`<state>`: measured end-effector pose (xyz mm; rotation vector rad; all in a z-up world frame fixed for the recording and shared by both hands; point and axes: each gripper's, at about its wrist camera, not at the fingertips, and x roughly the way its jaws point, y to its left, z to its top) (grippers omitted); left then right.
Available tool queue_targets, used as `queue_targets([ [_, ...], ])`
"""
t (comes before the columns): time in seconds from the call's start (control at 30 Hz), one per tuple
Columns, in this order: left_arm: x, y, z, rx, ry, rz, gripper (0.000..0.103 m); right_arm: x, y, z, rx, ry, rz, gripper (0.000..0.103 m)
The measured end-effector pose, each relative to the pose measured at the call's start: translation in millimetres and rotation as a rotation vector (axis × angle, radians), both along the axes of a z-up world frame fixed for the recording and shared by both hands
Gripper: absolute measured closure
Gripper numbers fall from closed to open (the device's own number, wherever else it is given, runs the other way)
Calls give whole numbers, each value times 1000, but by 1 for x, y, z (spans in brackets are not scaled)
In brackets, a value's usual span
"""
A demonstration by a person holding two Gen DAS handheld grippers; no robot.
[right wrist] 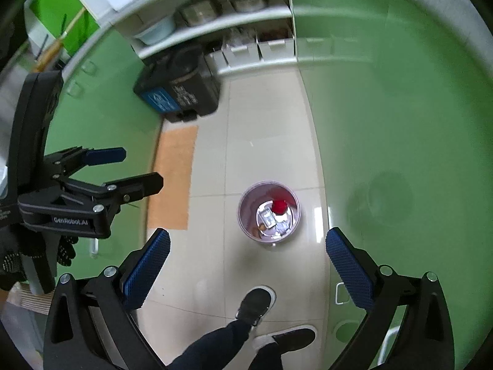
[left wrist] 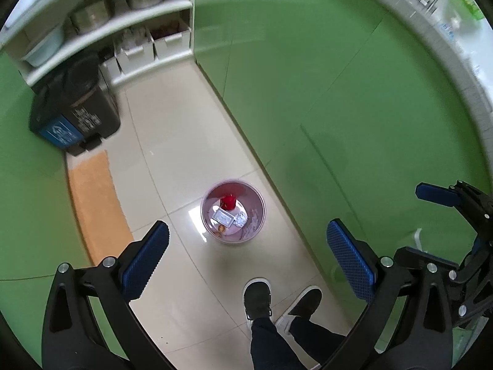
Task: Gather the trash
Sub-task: 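Move both open tools back toward the counter, then grasp the white plastic tray with the right tool while the left tool grasps the purple pouch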
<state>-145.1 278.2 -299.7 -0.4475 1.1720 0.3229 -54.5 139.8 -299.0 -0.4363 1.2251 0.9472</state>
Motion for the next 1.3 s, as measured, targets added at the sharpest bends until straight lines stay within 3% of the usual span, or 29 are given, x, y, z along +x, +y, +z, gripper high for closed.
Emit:
queue_targets([
  [0.33,6,-26,129,52,-91,-64,3,8,-48,142,116,-118,-115,6],
  [0.6,43,-63,195,84,-202,-185,3,30,-126,205,138,-242,-300,6],
  [0.93,106,-129,240,103,-278,-384,3,48,-238,240,121,-332,-548,6],
  [1.13,136,-176,240,90,-273,-473,3,63,-281,236,78,-340,-588,6],
  [1.3,159,-212,229,87,-246,-500,3,83,-298,219,38,-314,-548,6],
])
